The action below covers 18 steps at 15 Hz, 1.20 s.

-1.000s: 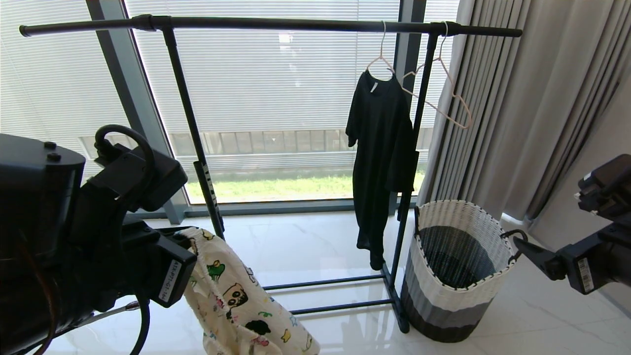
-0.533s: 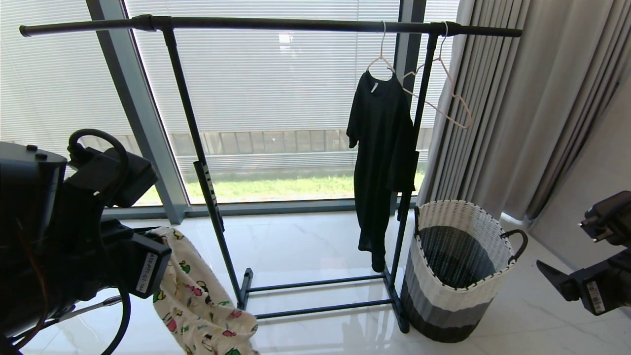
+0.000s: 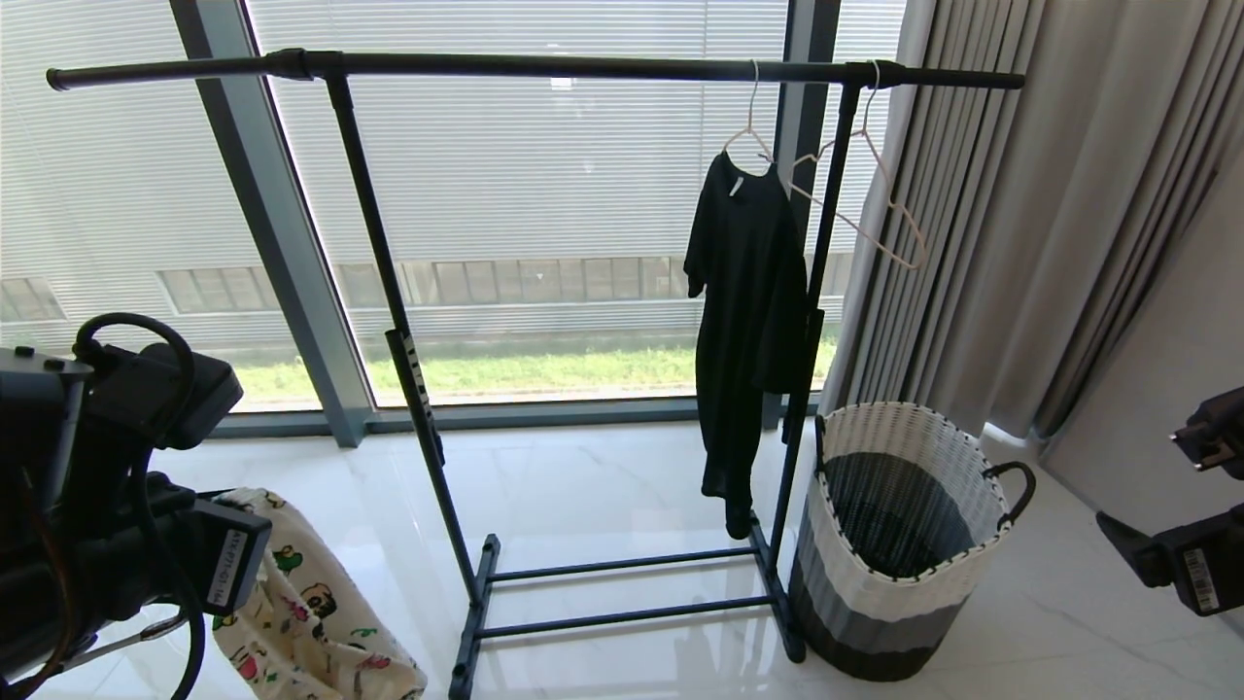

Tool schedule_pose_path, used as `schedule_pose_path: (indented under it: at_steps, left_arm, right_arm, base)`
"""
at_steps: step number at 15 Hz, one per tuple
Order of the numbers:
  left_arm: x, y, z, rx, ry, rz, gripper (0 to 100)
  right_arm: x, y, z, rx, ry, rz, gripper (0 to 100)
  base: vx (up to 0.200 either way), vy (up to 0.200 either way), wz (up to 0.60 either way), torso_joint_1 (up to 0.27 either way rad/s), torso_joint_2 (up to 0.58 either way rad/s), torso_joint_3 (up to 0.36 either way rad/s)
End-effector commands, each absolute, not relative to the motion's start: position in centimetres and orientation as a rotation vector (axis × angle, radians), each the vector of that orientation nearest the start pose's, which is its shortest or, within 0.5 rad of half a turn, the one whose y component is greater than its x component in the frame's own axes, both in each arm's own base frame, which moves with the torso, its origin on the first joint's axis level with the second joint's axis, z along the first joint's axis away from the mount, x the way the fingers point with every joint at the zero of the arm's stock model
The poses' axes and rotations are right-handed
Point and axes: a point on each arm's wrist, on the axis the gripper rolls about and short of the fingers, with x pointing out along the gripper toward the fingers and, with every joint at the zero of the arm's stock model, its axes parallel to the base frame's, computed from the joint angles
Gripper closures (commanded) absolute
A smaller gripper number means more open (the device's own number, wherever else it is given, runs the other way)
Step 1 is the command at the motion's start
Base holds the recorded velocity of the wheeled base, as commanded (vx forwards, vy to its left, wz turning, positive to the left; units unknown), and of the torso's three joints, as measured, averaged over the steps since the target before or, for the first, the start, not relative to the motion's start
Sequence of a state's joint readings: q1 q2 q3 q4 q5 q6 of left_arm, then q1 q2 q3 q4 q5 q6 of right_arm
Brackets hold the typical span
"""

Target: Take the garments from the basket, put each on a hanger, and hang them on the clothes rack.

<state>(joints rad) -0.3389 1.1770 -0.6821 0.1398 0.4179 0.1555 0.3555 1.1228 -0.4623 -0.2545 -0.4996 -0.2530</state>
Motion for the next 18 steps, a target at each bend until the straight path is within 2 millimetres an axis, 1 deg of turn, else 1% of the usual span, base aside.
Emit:
schedule_pose_path:
  at_steps: [1,4,8,18]
  left_arm:
    - [14.0,-3.8,19.4,0.386,0.606,0.04,100]
    - [12.9,-3.4,18.9,0.384,0.604,0.044,100]
    - [12.3,-2.7,18.8,0.37,0.599,0.079,100]
    - [12.1,-2.6,18.6,0.37,0.599,0.079,100]
  right_arm:
    - [14.2,3.7,18.4,-0.415,0.39,-0.119,0]
    - [14.3,3.8,18.4,-0.417,0.388,-0.117,0]
    - [14.3,3.7,18.6,-0.413,0.381,-0.119,0]
    - [14.3,3.8,18.7,-0.422,0.379,-0.117,0]
  base:
    - [0.0,0.0,0.0,0.159,-0.42,-0.246]
    - [0.0,0.0,0.0,0.185,-0.46,-0.268]
    - [0.0,0.0,0.0,0.2,-0.48,-0.28]
    - [0.0,0.0,0.0,0.239,-0.52,-0.285]
